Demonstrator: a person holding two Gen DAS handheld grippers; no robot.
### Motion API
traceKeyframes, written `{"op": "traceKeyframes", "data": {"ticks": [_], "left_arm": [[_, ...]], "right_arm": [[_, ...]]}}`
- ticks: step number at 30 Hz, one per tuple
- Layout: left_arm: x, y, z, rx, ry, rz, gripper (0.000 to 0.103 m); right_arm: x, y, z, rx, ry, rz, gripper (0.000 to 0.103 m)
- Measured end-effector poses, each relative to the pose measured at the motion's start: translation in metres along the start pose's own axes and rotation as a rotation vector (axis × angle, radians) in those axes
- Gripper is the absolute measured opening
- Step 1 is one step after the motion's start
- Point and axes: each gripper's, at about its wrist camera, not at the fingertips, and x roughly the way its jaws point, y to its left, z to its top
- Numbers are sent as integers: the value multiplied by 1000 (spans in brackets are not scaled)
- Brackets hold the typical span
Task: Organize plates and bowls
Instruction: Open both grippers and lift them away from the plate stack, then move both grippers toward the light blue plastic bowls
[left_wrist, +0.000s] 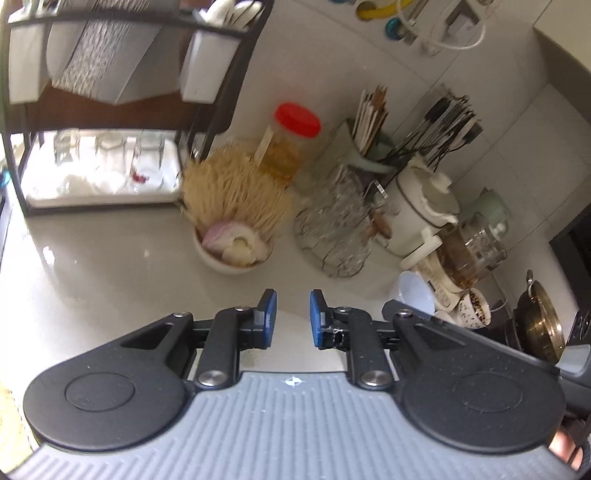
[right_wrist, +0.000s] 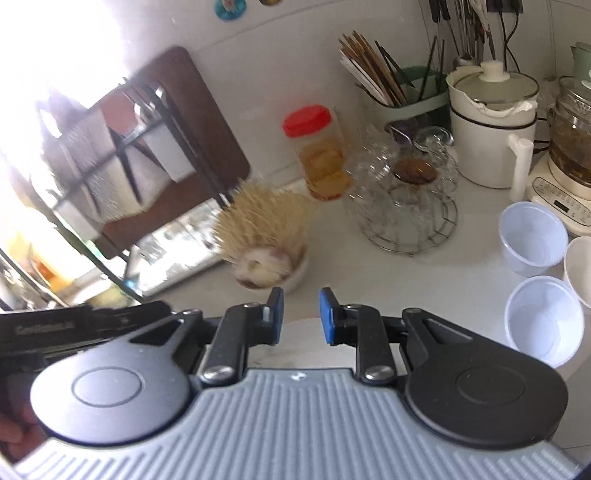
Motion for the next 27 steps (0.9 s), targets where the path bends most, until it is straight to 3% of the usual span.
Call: {"op": "traceKeyframes", "data": {"ticks": [7,16,27], "left_arm": [[-4,0,3,35,11,7,21],[-3,0,-1,82,22,3,21],[29,-38,-5,70,13,18,21]], "right_arm": [[-25,14,-4,-15,-56,-29,25],[-31,17,-15,-20,-45,-81,25],[-35,-36,1,-14,-56,-122,26]]}}
